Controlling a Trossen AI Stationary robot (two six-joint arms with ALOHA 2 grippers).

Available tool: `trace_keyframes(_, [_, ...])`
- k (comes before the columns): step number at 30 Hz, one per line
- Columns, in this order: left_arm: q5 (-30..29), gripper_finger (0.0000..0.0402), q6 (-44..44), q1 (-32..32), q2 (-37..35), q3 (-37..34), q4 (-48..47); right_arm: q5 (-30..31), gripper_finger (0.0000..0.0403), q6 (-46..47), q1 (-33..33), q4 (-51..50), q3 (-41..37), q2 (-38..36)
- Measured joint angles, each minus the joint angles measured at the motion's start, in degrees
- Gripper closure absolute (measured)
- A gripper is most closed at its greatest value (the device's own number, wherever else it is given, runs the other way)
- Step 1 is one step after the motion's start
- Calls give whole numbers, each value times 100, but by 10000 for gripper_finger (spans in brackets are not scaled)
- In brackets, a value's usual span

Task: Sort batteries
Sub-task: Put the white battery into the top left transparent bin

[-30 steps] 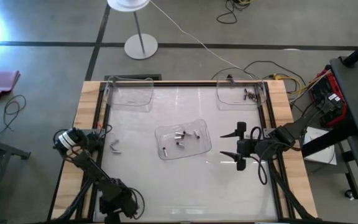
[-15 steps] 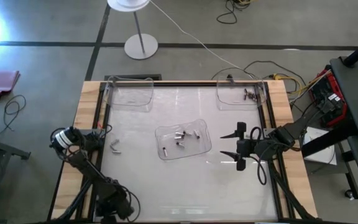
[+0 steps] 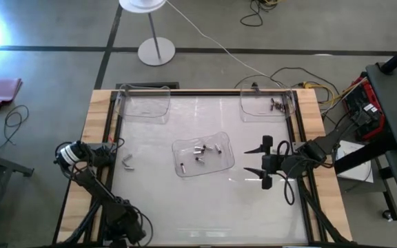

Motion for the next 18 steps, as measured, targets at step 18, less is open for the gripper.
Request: trace_keyframes(18, [-178, 401, 10, 136, -74, -406, 115, -19, 138, -9, 0, 1, -51, 31])
